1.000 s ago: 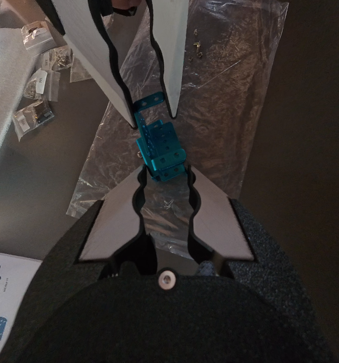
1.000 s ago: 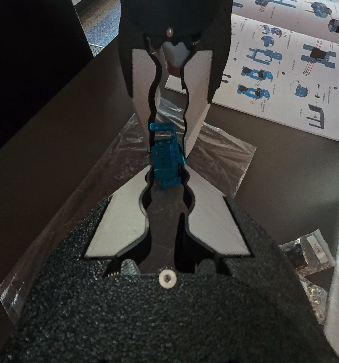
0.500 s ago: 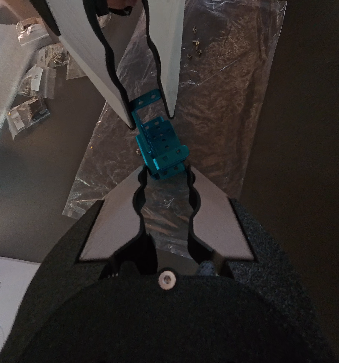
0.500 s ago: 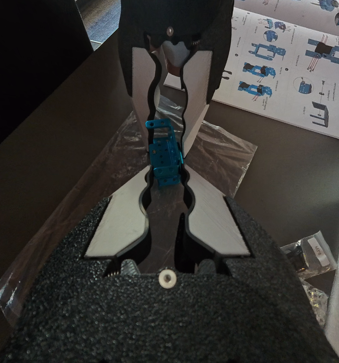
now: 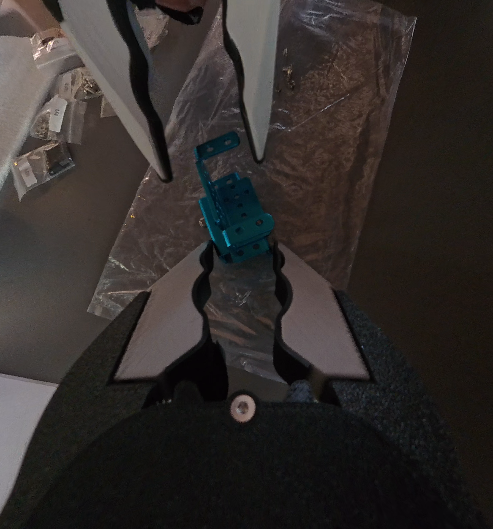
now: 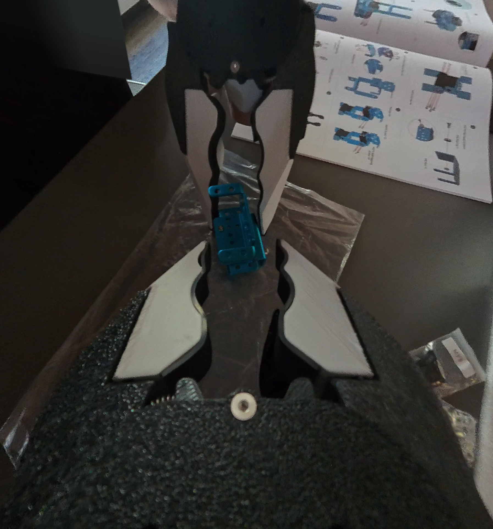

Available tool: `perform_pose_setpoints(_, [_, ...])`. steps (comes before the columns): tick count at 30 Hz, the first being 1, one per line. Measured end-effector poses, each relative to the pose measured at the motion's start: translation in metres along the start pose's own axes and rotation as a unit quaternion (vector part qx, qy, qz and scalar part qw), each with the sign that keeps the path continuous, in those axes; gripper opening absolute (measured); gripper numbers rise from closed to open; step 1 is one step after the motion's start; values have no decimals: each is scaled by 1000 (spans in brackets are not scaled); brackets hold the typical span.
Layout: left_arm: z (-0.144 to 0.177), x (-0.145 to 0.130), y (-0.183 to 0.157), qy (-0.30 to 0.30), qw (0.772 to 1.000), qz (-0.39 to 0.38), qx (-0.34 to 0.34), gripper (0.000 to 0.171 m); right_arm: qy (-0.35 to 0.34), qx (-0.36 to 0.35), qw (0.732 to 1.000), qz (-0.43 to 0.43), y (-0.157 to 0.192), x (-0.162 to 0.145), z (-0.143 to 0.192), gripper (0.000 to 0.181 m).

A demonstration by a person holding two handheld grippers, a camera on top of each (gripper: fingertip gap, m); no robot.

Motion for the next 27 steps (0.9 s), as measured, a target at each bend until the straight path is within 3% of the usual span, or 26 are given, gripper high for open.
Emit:
perform_pose_setpoints(6, [5, -1, 2, -5, 1000, 12, 9, 46, 1, -11, 1000, -11, 1, -3, 11, 41])
perform_pose_setpoints(10, [25, -1, 3, -34, 998, 57, 11, 50, -4, -58, 997, -56, 6, -10, 39, 40])
perform_pose_setpoints(14, [52, 1, 15, -98, 988, 113, 43, 50, 42, -103, 979, -168, 26, -46, 69, 34])
perform_pose_setpoints(18, [67, 7, 25, -180, 970, 143, 83, 48, 100, -112, 956, -251, 60, -80, 74, 28])
perform_pose_setpoints(23, [79, 3, 37, -177, 965, 90, 170, 47, 153, -116, 948, -254, 74, -101, 64, 17])
perform_pose_setpoints(27, [81, 2, 35, -172, 963, 71, 195, 46, 195, -114, 945, -236, 78, -103, 58, 13])
Point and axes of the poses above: each gripper's, where its closed fingertips meet, z back along the fingers, x out of its top, y = z × x across the jaws, the point moved 1 cm from there along z, back along the fingers, and after that the axes turned 7 degrees about x, right-handed, at the moved point
